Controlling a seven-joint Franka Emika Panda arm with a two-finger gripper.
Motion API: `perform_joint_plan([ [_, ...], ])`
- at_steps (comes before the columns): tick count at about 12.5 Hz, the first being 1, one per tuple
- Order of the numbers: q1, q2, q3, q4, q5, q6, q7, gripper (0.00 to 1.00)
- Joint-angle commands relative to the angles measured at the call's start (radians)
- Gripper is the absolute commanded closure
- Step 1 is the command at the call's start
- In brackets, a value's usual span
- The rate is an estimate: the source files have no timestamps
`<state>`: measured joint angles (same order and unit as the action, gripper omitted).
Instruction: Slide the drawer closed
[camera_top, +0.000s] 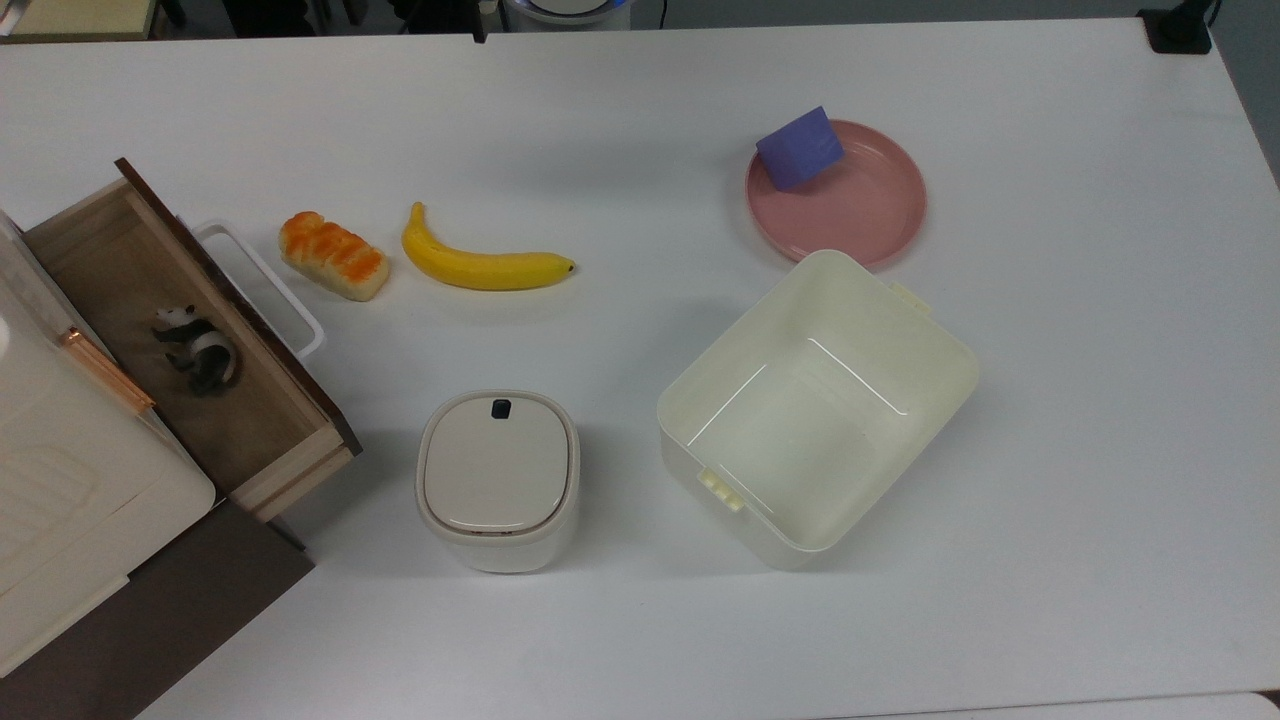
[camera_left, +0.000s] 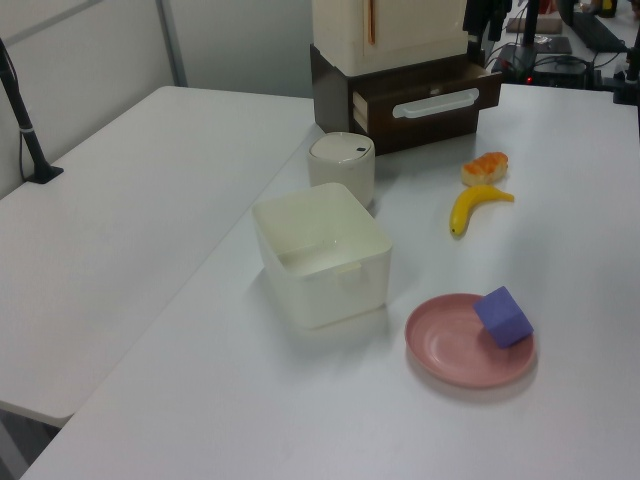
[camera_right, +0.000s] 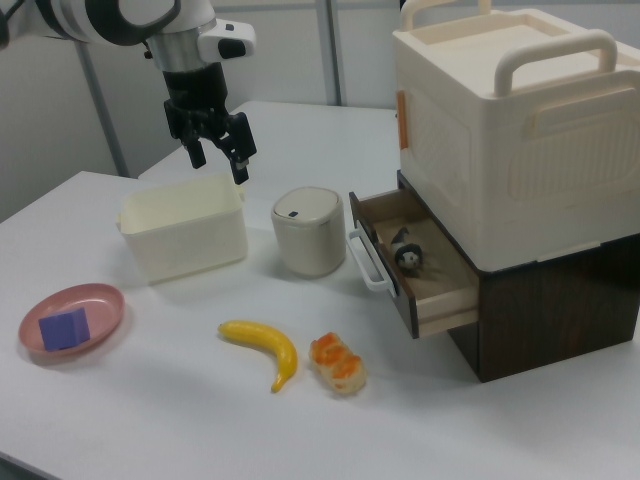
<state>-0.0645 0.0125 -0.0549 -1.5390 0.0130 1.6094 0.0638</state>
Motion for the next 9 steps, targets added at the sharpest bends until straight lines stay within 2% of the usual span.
perform_joint_plan([
  [1, 0.005, -0.014, -0.005, -0.006, -0.010, -0.023, 0.022, 0.00],
  [9, 0.005, -0.014, -0.005, -0.009, -0.001, -0.025, 0.022, 0.00],
])
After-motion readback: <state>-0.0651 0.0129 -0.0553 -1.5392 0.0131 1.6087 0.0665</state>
